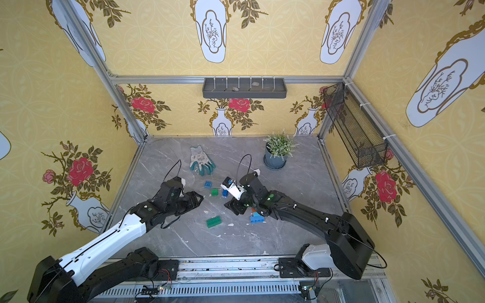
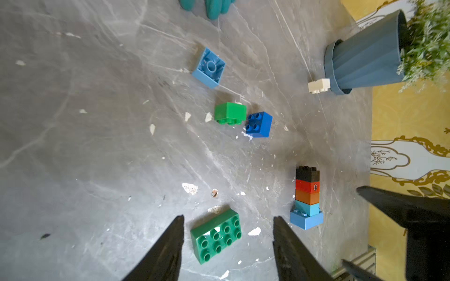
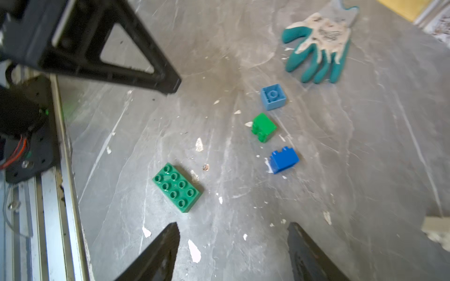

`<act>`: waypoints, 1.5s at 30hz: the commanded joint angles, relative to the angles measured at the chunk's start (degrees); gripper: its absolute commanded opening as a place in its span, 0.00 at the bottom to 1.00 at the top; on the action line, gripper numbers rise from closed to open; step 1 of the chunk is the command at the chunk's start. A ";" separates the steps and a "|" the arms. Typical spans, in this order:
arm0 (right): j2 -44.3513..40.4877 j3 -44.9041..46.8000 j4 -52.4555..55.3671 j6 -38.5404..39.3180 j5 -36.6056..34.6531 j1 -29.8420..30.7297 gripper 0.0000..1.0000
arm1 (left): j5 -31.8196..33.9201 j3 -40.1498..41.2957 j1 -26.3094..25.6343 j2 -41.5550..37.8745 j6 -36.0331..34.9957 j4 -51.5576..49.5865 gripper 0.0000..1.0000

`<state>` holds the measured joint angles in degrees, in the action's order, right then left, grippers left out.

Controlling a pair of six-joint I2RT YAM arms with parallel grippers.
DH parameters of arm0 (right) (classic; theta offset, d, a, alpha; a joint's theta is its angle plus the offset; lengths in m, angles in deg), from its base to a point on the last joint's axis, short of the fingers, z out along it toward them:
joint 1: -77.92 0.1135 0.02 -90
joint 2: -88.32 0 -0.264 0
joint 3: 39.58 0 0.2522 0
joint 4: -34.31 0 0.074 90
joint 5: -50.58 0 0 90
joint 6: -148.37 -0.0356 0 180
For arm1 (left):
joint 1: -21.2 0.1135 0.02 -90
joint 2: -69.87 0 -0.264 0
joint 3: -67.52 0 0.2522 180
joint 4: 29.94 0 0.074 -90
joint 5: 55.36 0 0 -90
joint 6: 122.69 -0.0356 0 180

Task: Assemble the number 1 with lego
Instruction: Adjust the lego brick at the center of the board.

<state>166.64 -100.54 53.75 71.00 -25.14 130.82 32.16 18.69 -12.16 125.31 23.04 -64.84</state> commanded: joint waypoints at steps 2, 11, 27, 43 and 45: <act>6.41 -2.26 -3.80 8.46 3.93 2.84 0.72 | 4.15 3.23 0.75 -5.08 3.10 -0.11 0.60; 18.62 -9.04 3.49 24.62 8.78 5.71 0.75 | 4.54 4.92 1.55 -8.58 4.26 -1.58 0.60; 29.72 -15.13 4.83 29.29 9.96 7.22 0.60 | 8.99 4.28 4.16 -13.21 7.01 -8.91 0.60; 28.92 -12.98 3.75 25.87 8.28 7.40 0.29 | 8.47 4.29 4.84 -12.85 7.16 -8.74 0.60; 27.58 -11.76 3.27 24.79 7.62 7.43 0.27 | 8.44 4.39 4.85 -12.95 7.12 -8.61 0.60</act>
<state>195.56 -113.33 58.23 97.92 -16.35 138.16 40.61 22.75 -7.33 112.41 30.34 -73.28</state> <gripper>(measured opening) 0.305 0.597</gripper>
